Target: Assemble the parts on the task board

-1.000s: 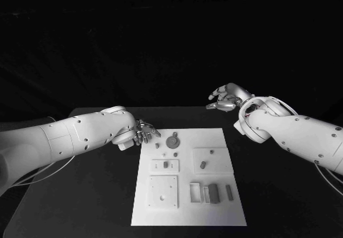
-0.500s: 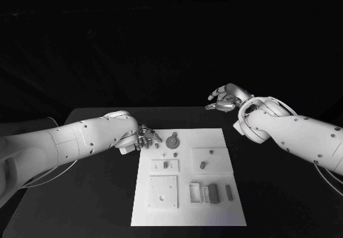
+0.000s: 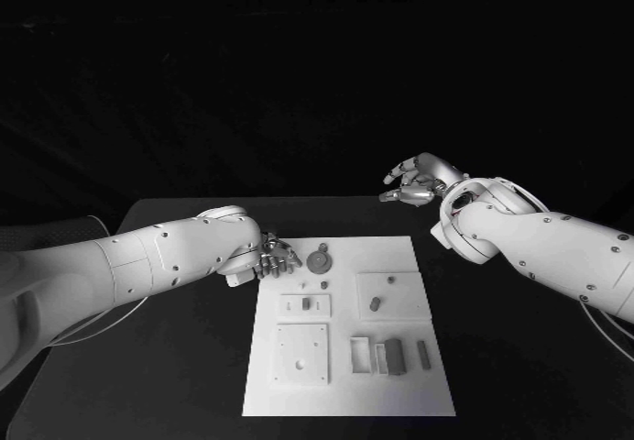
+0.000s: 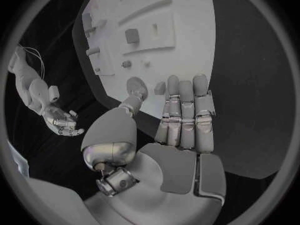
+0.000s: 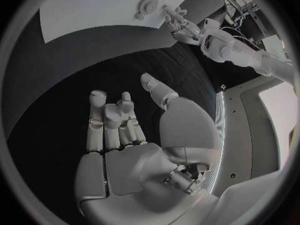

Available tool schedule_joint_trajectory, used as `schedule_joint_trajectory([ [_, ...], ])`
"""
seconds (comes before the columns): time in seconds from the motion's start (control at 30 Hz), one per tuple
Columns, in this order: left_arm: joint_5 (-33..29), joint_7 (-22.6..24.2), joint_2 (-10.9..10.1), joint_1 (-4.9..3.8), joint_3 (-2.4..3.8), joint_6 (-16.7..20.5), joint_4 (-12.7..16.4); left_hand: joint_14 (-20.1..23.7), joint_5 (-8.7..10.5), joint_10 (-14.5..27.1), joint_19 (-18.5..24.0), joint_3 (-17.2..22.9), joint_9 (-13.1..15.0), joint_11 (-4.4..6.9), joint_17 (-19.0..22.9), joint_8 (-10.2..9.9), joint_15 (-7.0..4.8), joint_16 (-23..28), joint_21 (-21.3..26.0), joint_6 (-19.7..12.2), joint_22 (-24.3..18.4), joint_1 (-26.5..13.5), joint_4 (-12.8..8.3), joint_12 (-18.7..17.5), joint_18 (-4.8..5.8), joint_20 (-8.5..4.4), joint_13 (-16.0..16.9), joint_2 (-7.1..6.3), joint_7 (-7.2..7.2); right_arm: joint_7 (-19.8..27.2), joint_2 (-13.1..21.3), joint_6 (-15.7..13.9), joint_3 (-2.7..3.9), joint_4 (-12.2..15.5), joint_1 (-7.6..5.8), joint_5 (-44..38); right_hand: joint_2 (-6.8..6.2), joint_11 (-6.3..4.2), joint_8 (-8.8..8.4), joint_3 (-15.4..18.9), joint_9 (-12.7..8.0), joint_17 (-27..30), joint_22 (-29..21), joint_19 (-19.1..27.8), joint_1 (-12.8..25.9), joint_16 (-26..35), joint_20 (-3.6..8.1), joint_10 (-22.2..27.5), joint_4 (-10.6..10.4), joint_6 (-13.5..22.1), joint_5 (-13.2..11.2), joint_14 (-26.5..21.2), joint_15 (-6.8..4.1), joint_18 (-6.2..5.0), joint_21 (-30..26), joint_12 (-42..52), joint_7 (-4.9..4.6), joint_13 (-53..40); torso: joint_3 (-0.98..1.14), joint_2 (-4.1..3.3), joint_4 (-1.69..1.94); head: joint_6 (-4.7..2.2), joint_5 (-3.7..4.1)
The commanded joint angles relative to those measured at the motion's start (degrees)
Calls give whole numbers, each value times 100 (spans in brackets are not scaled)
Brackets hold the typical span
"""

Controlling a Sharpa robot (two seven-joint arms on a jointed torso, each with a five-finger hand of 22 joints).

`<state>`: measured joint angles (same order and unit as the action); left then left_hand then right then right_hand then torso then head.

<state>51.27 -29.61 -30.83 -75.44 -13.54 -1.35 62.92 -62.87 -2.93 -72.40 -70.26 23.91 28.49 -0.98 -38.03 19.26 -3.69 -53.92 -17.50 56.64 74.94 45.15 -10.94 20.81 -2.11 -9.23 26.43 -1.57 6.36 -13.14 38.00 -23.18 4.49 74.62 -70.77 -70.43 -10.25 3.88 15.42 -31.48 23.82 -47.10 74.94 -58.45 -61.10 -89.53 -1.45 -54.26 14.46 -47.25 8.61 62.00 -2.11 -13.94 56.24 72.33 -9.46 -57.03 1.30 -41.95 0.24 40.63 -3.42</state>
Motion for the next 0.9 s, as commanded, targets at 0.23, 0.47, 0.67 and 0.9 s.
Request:
schedule_joint_trajectory([
  [0.23, 30, 130, 21, 14, 2, 42, -18, -45, -4, -92, -64, 106, -35, 27, 43, 17, -46, -59, -21, 93, 109, 86, -35, -37, -167, -26, -40, 31, -2, 36, -5, 70, 3, 5, 2, -6, 51, 6, -1, 18, -10, 9, 48, -1, 4, 22, 38, 53, -30, 50, 12, -46, -4, -106, -28, -30, -89, 9, 0, -1, -1, 2, 13],
  [0.47, 30, 140, 33, 17, 2, 84, -12, -58, 5, -135, -90, 295, -52, 34, 69, 19, -52, -89, -30, 130, 116, 202, 7, -54, -158, -40, -65, 35, -10, 31, -10, 82, 3, 1, 2, -6, 52, 7, -1, 18, -11, 9, 48, -1, 4, 22, 38, 55, -30, 52, 13, -47, -4, -106, -29, -29, -90, 10, -5, -2, 0, 8, 10],
  [0.67, 30, 149, 41, 19, 2, 141, -17, -65, 5, -159, -103, 375, -58, 39, 81, 25, -58, -114, -46, 150, 124, 330, -80, -60, -150, -47, -75, 129, -16, 30, -14, 96, 3, -4, 2, -6, 51, 8, -1, 19, -12, 9, 48, 0, 4, 22, 37, 56, -29, 53, 13, -48, -3, -106, -30, -29, -91, 11, -2, -2, -2, 11, 6],
  [0.9, 28, 160, 63, 29, 2, 163, -46, -63, 5, -176, -110, 456, -63, 39, 97, 30, -59, -135, -62, 167, 125, 462, -199, -68, -138, -50, -85, 192, -18, 25, -22, 123, 3, -9, 2, -7, 52, 8, -2, 20, -13, 9, 48, 1, 3, 21, 37, 58, -28, 55, 13, -50, -2, -106, -30, -28, -91, 12, -3, 0, 0, 10, 7],
])
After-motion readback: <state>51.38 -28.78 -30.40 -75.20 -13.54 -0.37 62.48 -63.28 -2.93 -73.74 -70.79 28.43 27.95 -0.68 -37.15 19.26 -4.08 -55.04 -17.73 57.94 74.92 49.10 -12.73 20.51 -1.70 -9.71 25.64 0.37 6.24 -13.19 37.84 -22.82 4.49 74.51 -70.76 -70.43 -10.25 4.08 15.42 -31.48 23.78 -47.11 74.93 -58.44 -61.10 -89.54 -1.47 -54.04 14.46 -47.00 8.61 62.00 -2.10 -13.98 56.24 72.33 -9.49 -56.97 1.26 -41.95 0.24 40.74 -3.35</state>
